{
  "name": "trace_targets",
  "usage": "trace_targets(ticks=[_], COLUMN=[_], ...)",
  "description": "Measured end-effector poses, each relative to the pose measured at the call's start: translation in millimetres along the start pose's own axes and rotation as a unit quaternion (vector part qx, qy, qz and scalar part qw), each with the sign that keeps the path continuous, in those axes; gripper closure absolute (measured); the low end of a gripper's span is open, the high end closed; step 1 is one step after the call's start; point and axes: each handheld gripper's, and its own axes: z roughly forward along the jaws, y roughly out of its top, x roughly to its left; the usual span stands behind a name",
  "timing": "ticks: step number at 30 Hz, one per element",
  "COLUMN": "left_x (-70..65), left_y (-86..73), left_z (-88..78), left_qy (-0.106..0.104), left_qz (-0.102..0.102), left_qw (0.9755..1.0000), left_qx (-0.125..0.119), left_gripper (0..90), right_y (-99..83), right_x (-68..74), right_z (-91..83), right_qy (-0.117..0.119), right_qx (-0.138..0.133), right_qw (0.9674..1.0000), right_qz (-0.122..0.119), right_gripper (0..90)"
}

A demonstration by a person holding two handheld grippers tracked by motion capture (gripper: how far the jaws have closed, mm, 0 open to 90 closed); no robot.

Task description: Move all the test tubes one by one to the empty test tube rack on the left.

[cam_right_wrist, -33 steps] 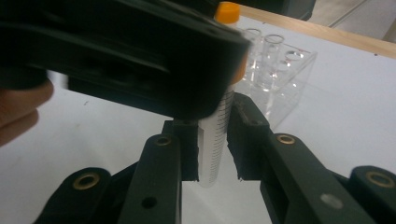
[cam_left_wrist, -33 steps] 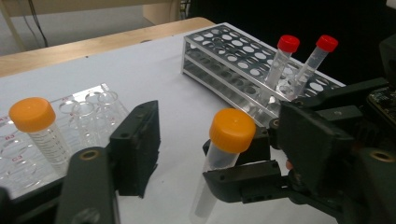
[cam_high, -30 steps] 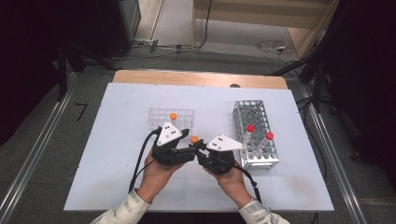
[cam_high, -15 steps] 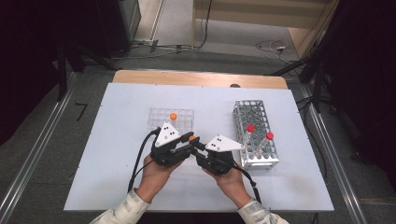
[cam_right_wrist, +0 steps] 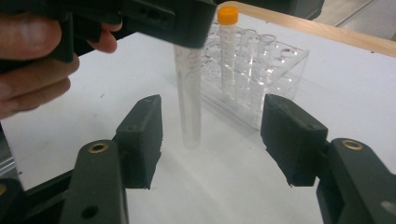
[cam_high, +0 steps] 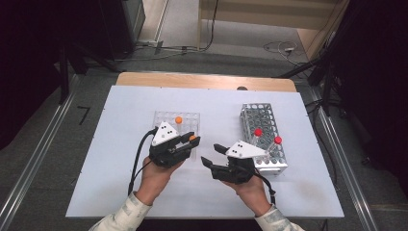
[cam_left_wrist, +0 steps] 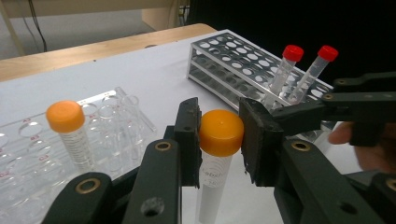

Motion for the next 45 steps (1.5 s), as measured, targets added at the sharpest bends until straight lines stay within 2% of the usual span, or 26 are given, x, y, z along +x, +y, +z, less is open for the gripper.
trace_targets(ticks=[7, 14, 20, 28, 36, 45], left_x=[10.1, 17.0, 24.4, 38.2, 54.9, 67.8], left_y=[3.9, 5.7, 7.4, 15.3, 25.4, 41.6], left_z=[-6.9, -9.8, -11.8, -19.2, -27.9, -21.9], left_qy=[0.012, 0.017, 0.027, 0.043, 0.065, 0.090], left_qz=[-0.008, -0.009, -0.015, -0.027, -0.045, -0.044], left_qw=[0.9999, 0.9998, 0.9995, 0.9985, 0.9962, 0.9942], left_qx=[-0.008, -0.007, -0.007, -0.020, -0.037, -0.038], left_gripper=[70.6, 70.6, 70.6, 70.6, 70.6, 70.7], right_y=[-17.0, -25.6, -30.2, -34.8, -36.3, -36.6], right_x=[-4.6, -9.8, -13.3, -23.3, -26.6, -26.2], right_z=[-16.9, -29.3, -38.6, -48.7, -50.6, -49.3], right_qy=[-0.011, -0.021, -0.019, -0.033, -0.032, -0.032], right_qx=[0.009, 0.010, 0.005, -0.001, -0.002, 0.001], right_qw=[0.9999, 0.9997, 0.9998, 0.9992, 0.9990, 0.9990], right_qz=[0.004, 0.001, 0.001, 0.023, 0.030, 0.031], right_gripper=[33.3, 32.8, 30.8, 24.0, 23.8, 23.8])
